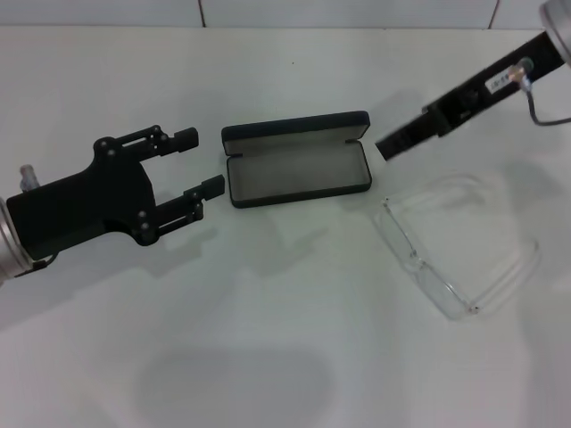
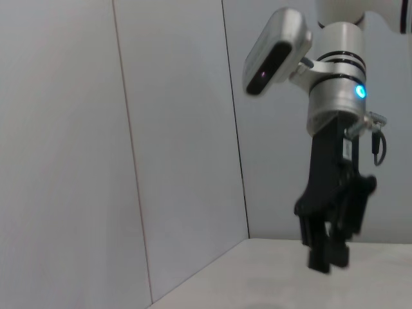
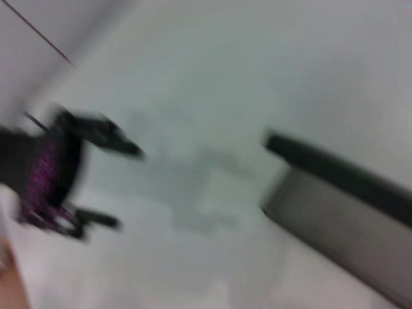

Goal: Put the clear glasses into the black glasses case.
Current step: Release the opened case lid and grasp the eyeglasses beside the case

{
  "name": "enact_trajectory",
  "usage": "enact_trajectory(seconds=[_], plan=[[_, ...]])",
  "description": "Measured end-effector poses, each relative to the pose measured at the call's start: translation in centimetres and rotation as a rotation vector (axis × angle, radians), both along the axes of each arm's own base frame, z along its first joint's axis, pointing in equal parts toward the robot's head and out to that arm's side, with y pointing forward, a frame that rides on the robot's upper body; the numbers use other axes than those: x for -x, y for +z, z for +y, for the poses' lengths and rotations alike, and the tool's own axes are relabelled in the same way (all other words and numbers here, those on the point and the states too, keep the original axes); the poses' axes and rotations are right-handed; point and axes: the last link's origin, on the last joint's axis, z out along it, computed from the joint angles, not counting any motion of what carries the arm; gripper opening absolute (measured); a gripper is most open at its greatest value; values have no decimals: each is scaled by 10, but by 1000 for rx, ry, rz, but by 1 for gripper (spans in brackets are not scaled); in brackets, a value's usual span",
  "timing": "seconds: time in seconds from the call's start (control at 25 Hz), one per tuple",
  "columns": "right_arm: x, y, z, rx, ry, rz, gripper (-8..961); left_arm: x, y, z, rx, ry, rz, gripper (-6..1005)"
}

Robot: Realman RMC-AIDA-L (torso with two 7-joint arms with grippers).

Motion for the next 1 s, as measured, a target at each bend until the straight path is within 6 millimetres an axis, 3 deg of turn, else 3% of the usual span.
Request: enact_trajectory(seconds=[0.08, 0.36, 0.6, 1.0], plan=[[-1, 2, 0, -7, -8, 14, 117, 0, 0, 0, 0, 0, 0, 609], [-11, -19, 2, -19, -103, -327, 380, -2, 0, 2, 0, -8, -1, 609], [-10, -35, -4, 7, -127, -406, 564, -3, 0, 3, -1, -12, 0, 609], [-23, -67, -12, 61, -206, -422, 562, -3, -1, 3, 1, -17, 9, 609]])
